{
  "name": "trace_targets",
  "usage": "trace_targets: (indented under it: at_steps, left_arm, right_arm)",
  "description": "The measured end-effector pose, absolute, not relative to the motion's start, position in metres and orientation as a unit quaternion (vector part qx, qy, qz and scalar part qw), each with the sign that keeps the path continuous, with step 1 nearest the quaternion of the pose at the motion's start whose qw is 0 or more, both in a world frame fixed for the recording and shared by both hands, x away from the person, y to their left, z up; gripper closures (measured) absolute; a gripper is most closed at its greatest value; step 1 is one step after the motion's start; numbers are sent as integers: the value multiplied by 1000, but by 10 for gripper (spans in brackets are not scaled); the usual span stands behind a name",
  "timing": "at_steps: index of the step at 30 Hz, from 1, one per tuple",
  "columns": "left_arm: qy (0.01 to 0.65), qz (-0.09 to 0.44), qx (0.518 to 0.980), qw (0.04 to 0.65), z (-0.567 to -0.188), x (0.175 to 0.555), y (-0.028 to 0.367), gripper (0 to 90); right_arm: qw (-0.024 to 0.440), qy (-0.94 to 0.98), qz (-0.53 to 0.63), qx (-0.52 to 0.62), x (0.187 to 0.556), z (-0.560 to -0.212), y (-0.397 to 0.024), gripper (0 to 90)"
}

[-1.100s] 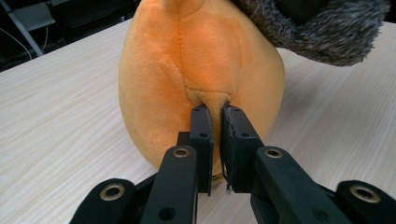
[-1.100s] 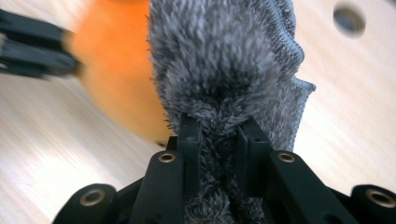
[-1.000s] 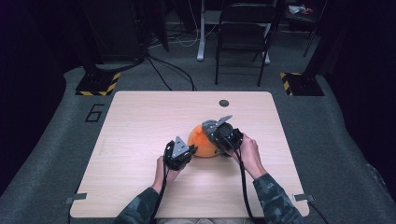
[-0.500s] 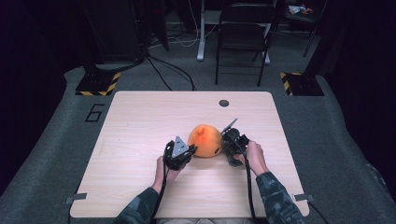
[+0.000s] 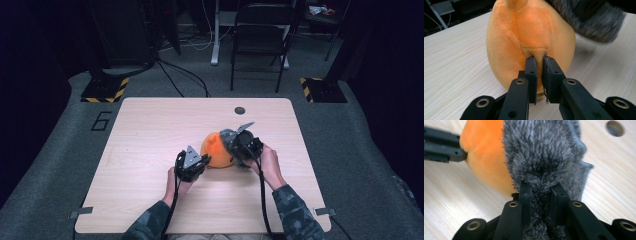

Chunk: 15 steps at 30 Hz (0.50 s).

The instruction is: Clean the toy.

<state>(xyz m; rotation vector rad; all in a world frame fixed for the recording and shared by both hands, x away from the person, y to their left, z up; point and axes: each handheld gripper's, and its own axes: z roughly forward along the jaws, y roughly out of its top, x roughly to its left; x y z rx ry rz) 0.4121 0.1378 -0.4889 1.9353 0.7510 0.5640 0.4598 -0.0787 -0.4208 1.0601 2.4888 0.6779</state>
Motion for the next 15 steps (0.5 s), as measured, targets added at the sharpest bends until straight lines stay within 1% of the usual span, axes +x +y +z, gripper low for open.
trace_targets:
  at_steps: [1, 3, 6, 7, 9, 10, 12, 15]
  left_arm:
    - [306, 231, 793, 474, -489, 412, 138, 802]
    - [306, 232, 792, 474, -489, 412, 137, 758]
    - [302, 234, 795, 472, -489, 412, 135, 626]
    - [302, 234, 796, 470, -489, 411, 134, 597]
    - [302, 234, 797, 467, -488, 410, 133, 564]
    - [303, 234, 797, 467, -488, 410, 133, 552]
    - [308, 234, 794, 468, -488, 410, 134, 534]
    - [318, 239, 790, 466, -489, 410, 138, 511]
  right_arm:
    - [184, 880, 241, 366, 462, -428, -77, 750]
    - [173, 876, 244, 379, 464, -437, -78, 756]
    - [162, 871, 260, 384, 466, -441, -84, 757]
    - [156, 869, 261, 390, 467, -441, -85, 757]
    - [160, 871, 260, 386, 468, -442, -86, 757]
    - [152, 871, 259, 389, 468, -442, -86, 757]
    - [156, 870, 256, 391, 468, -443, -87, 757]
    - [150, 870, 254, 396, 471, -446, -90, 757]
